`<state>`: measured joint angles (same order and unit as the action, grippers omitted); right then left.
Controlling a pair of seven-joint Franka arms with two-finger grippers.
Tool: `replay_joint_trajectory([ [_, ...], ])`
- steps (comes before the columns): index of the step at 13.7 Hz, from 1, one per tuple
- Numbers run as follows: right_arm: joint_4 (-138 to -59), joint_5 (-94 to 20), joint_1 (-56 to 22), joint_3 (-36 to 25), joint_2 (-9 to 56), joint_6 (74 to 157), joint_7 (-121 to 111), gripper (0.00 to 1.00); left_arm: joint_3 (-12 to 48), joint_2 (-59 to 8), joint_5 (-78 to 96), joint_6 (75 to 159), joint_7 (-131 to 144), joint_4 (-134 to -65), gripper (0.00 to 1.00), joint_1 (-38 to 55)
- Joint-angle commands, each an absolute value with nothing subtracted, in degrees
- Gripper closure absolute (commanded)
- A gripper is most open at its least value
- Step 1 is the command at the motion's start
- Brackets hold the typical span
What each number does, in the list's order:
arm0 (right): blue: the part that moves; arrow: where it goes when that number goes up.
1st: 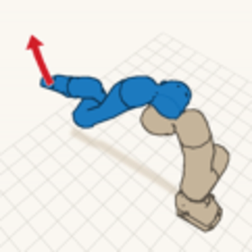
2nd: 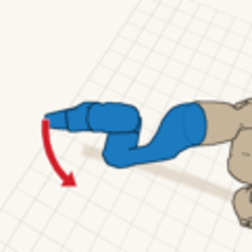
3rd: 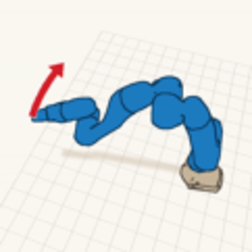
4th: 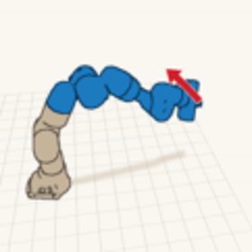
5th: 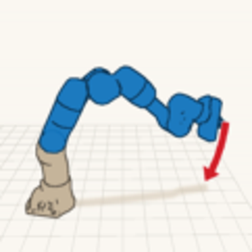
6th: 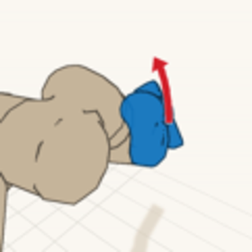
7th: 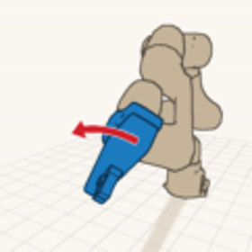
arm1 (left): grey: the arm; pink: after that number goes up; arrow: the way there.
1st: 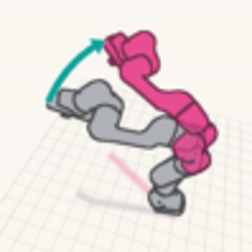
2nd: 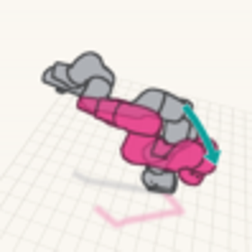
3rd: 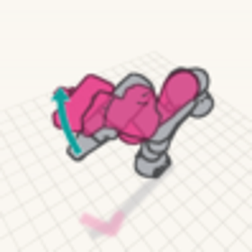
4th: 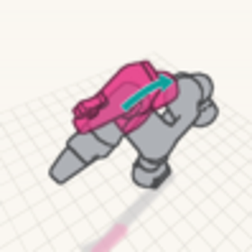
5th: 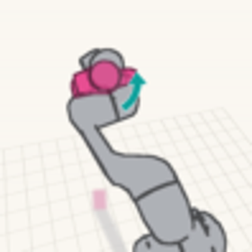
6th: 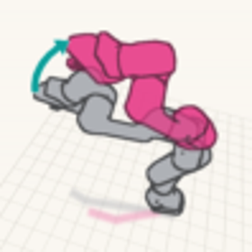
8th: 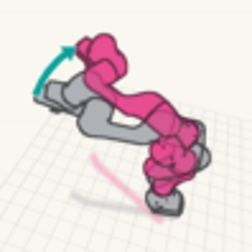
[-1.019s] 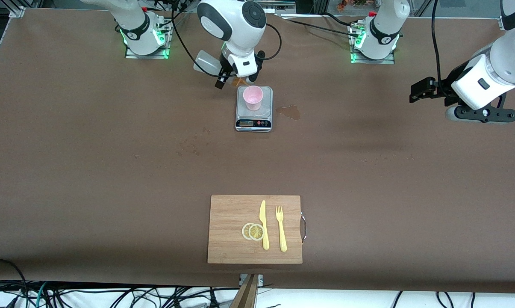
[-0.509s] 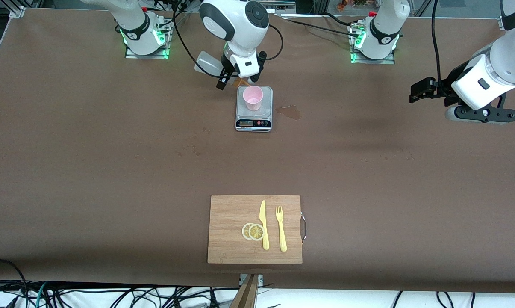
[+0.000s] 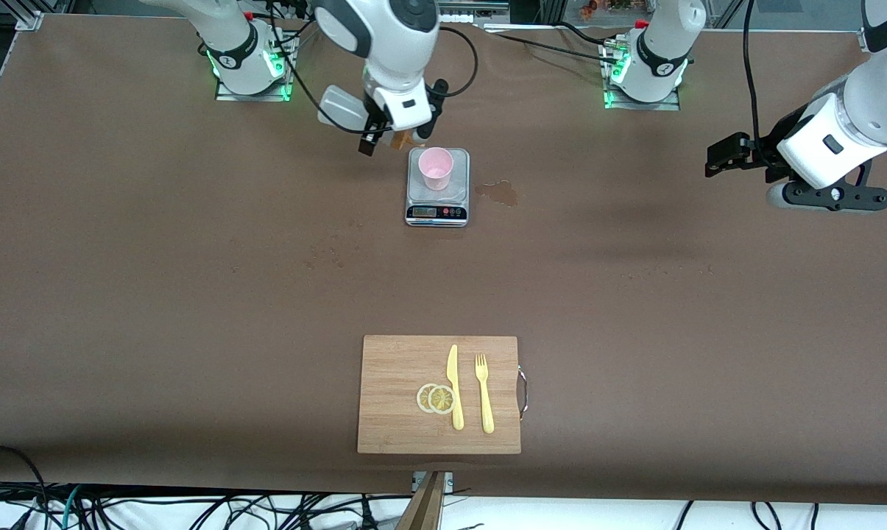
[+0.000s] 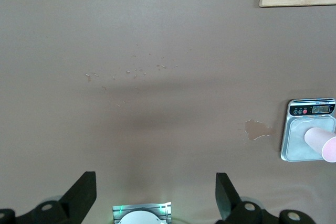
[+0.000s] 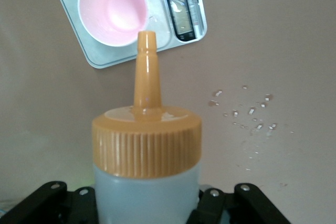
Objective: Add sauce to pink cup with both arms
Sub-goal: 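Tilt the bottle nozzle into the pink cup with the right gripper, then carry the bottle back and lower it onto the table with the right gripper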
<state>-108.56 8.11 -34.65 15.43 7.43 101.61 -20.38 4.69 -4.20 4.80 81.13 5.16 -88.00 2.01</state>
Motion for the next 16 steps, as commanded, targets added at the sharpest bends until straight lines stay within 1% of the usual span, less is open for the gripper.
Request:
replay_joint_trajectory([
  [1,-108.90,3.35,-28.76,14.86,2.39,100.55,-29.76,0.92,4.66,-4.66,5.19,80.86,4.04,-86.92,0.00,2.11],
  [3,-108.81,0.02,-27.25,10.75,0.45,100.63,-36.35,0.92,4.66,-4.66,5.19,80.77,4.04,-86.92,0.00,2.11],
  [8,-106.35,-12.18,-25.66,-3.39,-0.09,100.72,-56.73,0.92,4.57,-4.66,5.10,80.86,3.96,-86.92,0.00,2.02],
  [10,-106.26,-18.43,-24.88,-9.20,0.44,100.81,-66.57,0.92,4.57,-4.57,5.10,80.69,3.96,-86.92,0.00,2.02],
  [14,-106.43,-26.00,-23.29,-17.12,2.28,100.64,-83.02,0.92,4.57,-4.57,5.10,80.60,3.96,-86.92,0.00,1.93],
  [16,-106.61,-31.17,-23.12,-21.25,4.47,100.46,-90.92,0.91,4.57,-4.57,5.10,80.68,3.96,-86.92,0.00,1.93],
])
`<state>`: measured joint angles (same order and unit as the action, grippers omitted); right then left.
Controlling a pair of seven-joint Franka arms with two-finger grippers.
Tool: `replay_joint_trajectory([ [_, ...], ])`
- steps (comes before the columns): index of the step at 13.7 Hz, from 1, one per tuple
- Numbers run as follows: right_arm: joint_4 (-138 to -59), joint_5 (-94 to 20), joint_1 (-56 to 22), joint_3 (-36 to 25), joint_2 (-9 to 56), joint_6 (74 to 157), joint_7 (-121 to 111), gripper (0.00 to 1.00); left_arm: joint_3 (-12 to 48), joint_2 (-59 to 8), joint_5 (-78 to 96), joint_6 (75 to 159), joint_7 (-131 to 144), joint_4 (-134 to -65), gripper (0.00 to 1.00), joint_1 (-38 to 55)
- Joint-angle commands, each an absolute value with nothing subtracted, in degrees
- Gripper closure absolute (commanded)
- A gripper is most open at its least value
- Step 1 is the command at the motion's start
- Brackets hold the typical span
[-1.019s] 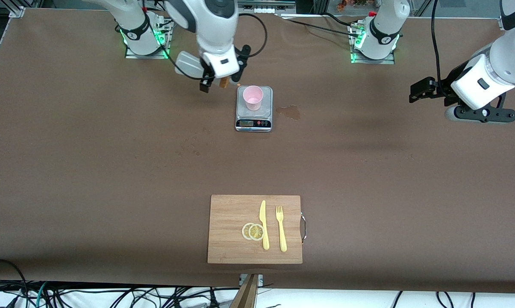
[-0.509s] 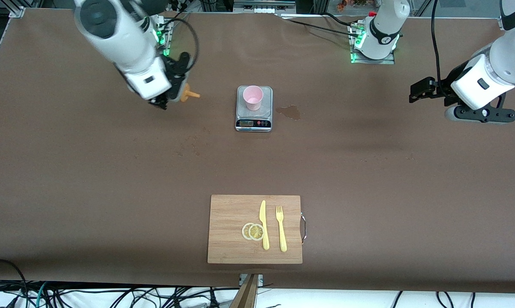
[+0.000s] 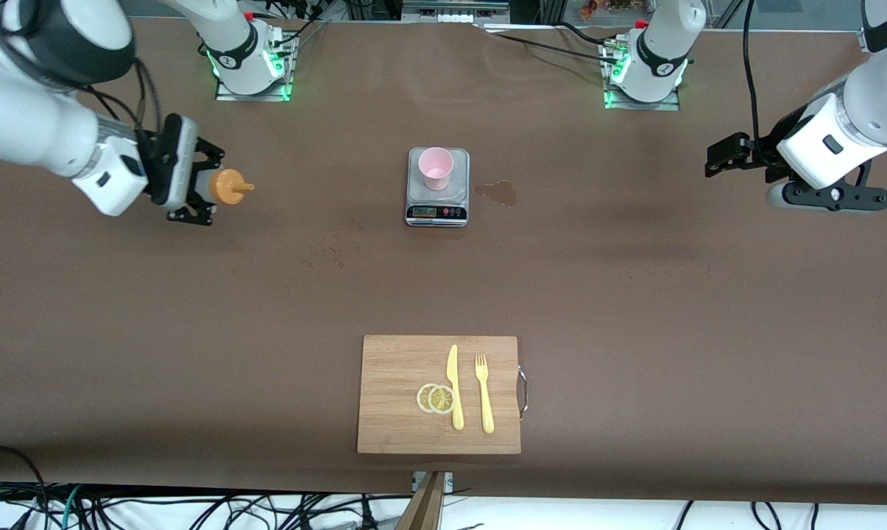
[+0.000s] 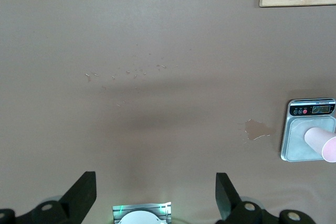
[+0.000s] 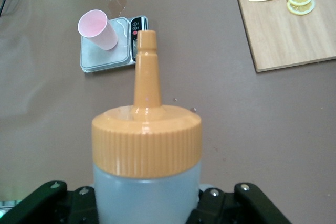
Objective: Add sauce to pink cup with both arms
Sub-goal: 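Carry the bottle back and lower it onto the table with the right gripper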
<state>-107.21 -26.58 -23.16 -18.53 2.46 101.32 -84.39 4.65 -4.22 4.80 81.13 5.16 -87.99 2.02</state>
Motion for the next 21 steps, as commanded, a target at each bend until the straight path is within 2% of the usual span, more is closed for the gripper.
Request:
replay_joint_trajectory([
  [1,-106.70,-34.51,-22.77,-23.44,6.31,100.02,-96.54,0.91,4.66,-4.66,5.10,80.68,4.04,-86.92,0.00,2.02],
  [4,-106.70,-45.14,-17.86,-25.13,12.72,96.52,-113.14,0.91,4.66,-4.57,5.19,80.68,4.04,-86.92,0.00,2.02],
  [9,-106.61,-63.78,-11.00,-26.37,26.60,85.37,-137.42,0.91,4.66,-4.57,5.19,80.33,4.04,-86.92,0.00,2.02],
  [13,-106.70,-78.63,-10.37,-25.76,38.47,79.20,-148.43,0.91,4.75,-5.01,5.27,80.42,4.04,-86.92,0.00,2.46],
  [21,-107.14,-94.13,-10.90,-17.06,44.91,85.86,-156.00,0.90,4.75,-5.18,5.27,80.60,4.04,-86.92,0.00,2.55],
])
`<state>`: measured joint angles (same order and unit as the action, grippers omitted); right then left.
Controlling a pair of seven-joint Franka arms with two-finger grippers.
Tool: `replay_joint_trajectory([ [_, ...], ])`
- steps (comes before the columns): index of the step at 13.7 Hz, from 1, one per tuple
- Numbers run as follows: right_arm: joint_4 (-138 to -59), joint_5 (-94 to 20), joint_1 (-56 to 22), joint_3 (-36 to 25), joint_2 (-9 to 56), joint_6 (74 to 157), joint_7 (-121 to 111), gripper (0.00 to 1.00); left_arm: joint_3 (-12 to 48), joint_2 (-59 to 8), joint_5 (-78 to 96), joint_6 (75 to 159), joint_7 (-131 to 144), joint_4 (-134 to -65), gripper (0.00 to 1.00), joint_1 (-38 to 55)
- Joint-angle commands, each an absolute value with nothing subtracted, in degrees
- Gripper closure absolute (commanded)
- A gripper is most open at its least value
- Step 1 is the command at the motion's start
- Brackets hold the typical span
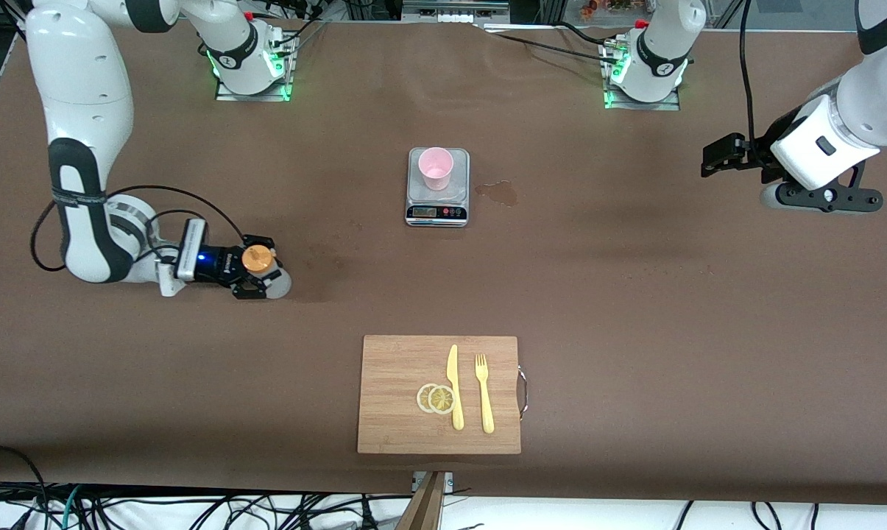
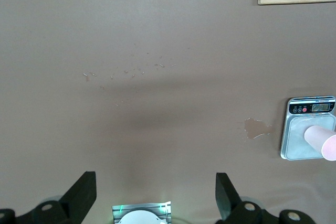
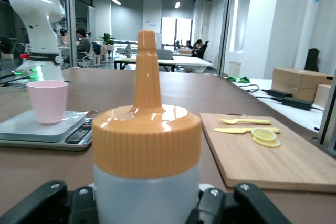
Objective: Add sauce to pink cup with both arms
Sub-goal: 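Carry the bottle back and lower it onto the table with the right gripper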
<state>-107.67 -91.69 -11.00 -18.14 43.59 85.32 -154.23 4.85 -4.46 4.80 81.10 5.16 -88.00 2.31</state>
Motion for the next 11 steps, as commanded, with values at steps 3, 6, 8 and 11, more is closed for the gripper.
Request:
replay_joint_trajectory([
  [3,-107.14,-94.31,-10.81,-16.35,45.79,86.13,-156.18,0.87,4.66,-5.18,5.19,80.68,4.04,-86.92,0.00,2.46],
  [6,-107.14,-94.13,-10.46,-16.44,45.70,85.34,-156.27,0.19,4.75,-5.53,5.27,80.68,4.04,-86.92,0.00,2.64],
  [8,-107.14,-93.52,-9.67,-16.61,45.70,84.12,-156.27,0.00,4.75,-5.98,5.10,80.86,4.22,-86.84,0.00,3.16],
  [11,-107.14,-88.70,-7.30,-18.01,45.88,82.80,-156.45,0.00,4.66,-5.98,4.92,81.21,4.13,-86.84,0.00,3.16],
])
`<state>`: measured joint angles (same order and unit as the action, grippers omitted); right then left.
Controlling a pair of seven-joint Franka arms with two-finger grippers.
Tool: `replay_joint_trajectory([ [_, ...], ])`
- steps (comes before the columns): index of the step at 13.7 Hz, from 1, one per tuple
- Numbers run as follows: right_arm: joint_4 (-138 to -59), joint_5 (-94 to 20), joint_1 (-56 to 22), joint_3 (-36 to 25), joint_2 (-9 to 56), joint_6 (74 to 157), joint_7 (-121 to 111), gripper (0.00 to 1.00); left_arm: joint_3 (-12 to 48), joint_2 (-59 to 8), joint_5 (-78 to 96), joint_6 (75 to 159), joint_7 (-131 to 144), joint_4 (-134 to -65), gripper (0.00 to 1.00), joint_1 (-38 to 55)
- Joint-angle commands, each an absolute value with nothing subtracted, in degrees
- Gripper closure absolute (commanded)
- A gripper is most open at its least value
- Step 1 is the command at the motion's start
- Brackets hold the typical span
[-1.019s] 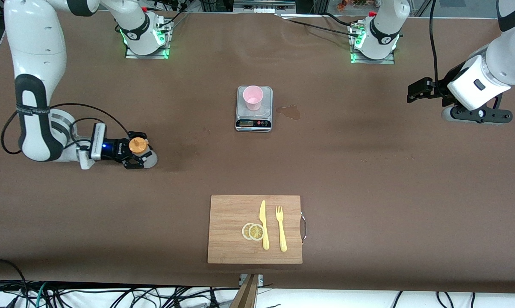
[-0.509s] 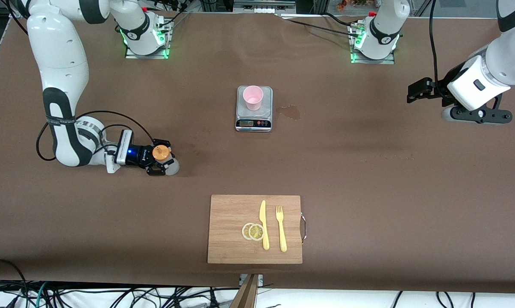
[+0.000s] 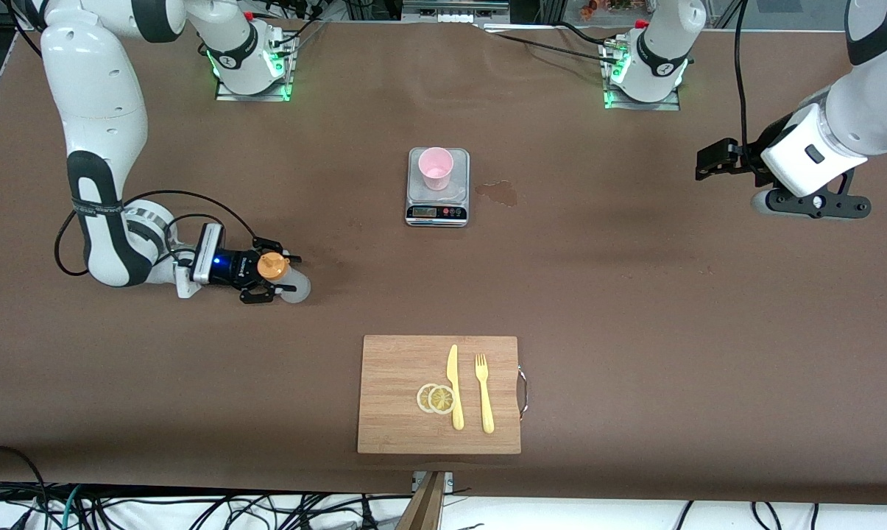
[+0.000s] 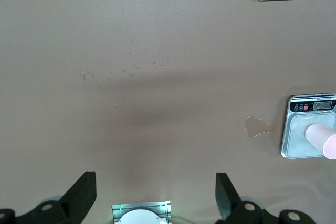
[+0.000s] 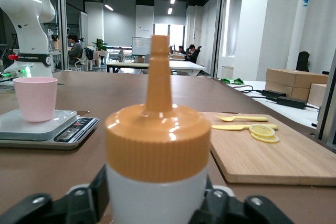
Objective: Add sauce to pink cup with both arms
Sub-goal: 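Open the right gripper and withdraw it from the bottle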
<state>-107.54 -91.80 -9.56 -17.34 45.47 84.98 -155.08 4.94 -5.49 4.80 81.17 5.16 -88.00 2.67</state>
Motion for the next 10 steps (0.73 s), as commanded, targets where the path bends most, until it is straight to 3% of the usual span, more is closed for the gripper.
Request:
replay_joint_trajectory([
  [1,-106.79,-86.68,-6.42,-18.80,45.79,82.10,-156.36,0.00,4.66,-5.98,5.01,81.47,4.13,-86.84,0.00,3.16],
  [6,-106.08,-77.28,-5.27,-25.56,41.59,80.15,-154.78,0.00,4.66,-5.98,5.10,82.27,4.13,-86.84,0.00,2.73],
  [10,-106.35,-62.80,-5.27,-27.16,29.04,88.39,-140.76,0.00,4.66,-5.98,5.27,82.27,4.22,-86.84,0.00,2.90],
])
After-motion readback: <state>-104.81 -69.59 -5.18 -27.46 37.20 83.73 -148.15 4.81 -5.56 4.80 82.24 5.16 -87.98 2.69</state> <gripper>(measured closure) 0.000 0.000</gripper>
